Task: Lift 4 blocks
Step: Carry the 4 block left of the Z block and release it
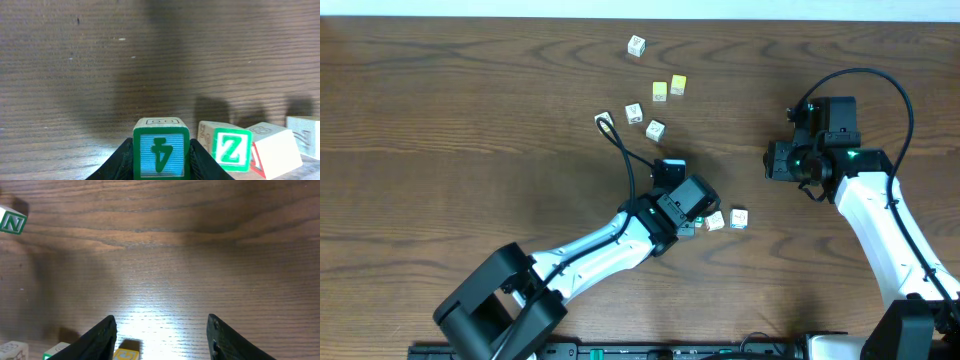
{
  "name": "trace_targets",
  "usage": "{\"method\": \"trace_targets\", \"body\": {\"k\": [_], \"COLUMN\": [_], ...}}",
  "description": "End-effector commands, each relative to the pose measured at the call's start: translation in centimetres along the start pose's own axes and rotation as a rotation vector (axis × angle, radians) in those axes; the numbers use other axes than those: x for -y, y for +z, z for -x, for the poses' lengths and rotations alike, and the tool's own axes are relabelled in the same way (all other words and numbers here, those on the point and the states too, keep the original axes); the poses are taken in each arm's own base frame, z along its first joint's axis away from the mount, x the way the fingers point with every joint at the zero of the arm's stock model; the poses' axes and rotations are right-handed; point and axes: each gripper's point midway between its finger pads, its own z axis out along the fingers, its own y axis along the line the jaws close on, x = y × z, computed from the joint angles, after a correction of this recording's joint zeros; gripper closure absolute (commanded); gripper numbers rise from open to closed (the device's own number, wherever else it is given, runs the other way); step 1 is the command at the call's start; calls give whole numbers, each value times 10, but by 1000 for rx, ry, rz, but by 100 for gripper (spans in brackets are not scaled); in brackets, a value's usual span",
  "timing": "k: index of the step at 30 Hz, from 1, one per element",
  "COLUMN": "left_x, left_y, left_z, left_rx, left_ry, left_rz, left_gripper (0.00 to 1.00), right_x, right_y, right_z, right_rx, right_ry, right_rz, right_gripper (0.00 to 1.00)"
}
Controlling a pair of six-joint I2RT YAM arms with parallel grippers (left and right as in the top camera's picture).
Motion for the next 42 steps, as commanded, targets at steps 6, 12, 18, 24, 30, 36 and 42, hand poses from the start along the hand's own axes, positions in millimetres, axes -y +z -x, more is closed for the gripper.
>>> {"method": "trace_targets", "body": {"k": [6,12,18,24,30,36,42], "left_x": [-4,-3,-3,-12,-16,-16,-18], "left_y": [15,15,15,17,19,19,19], "left_z": [-8,-8,-8,-11,-13,-13,-11], "left_rx": [-28,-26,-26,-25,-31,-32,-19], "left_ry": [-19,-19,-19,-18,-33,-34,-34], "left_rz": [31,29,30,55,63,64,77], "left_gripper": [73,73,64,64,64,64,64], "right_x": [1,1,1,1,1,1,1], "right_y": [-4,-4,-4,-4,-4,-4,-4], "right_z": [8,8,8,8,8,8,8], "right_rx": [19,19,19,19,19,19,19], "right_ry": [-13,-13,-13,-13,-13,-13,-13], "right_rz": [-9,-9,-9,-9,-9,-9,-9], "right_gripper": [45,45,45,45,45,45,45]}}
